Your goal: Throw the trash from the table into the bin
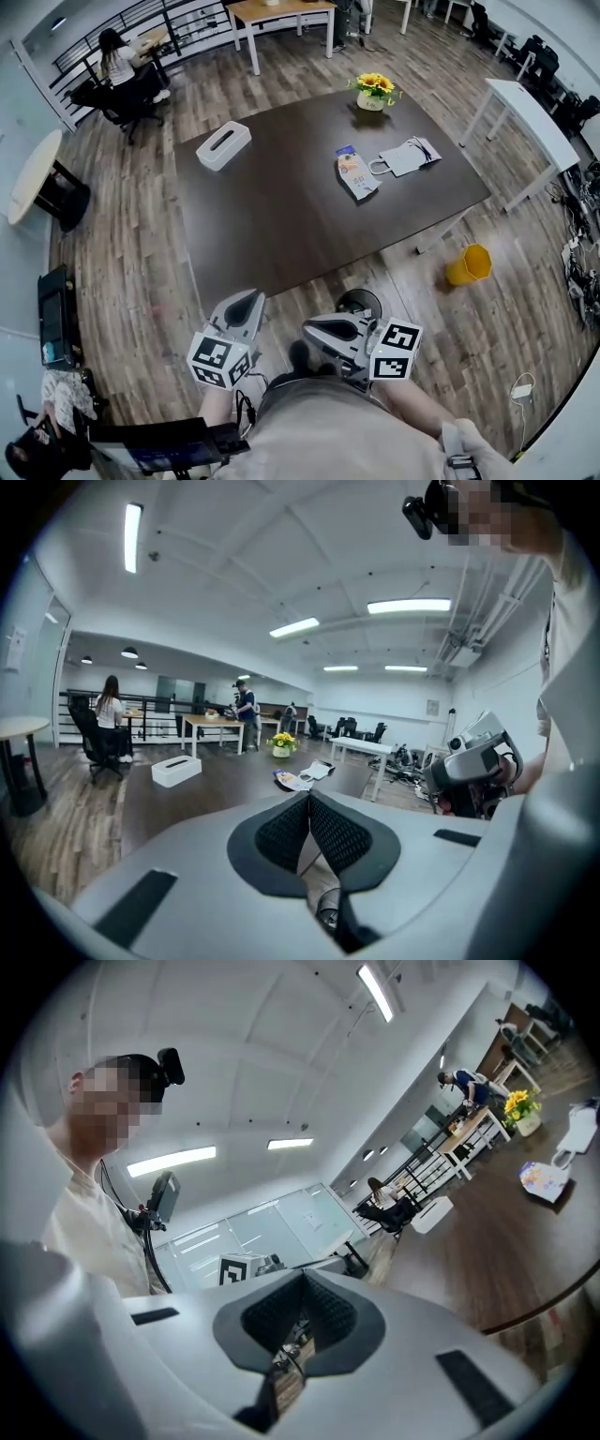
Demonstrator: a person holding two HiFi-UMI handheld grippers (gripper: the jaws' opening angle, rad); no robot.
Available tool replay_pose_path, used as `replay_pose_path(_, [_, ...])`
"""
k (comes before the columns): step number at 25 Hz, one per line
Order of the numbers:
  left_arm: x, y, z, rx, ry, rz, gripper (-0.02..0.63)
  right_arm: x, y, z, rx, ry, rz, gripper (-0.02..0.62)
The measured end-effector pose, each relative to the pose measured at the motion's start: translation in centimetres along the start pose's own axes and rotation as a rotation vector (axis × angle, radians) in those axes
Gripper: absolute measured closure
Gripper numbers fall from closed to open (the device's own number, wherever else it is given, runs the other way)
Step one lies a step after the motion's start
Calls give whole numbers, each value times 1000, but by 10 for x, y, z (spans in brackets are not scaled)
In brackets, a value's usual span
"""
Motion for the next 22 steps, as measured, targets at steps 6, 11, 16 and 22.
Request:
replay_pose_path(6, [-19,36,17,44,17,-103,592,25,10,16,-27,-18,-122,581])
replay_pose_path(11, [-28,56,16,63,54,-161,592,33,12,22,-69,-125,-292,581])
replay_pose_path(16, [-30,63,23,87,60,-222,592,33,-4,26,-93,-171,-441,581])
replay_pose_path(22, [-39,68,19,72,48,-240,592,47,12,32,-77,-157,-435,581])
Point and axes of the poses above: the fingertips, and each gripper's own axes: y forward along the fingers, x to its right, z out of its top, the point moved 3 cm from there along -y, backward along the fingers, and after that the axes turned 12 degrees about z, right-handed, at the moved point
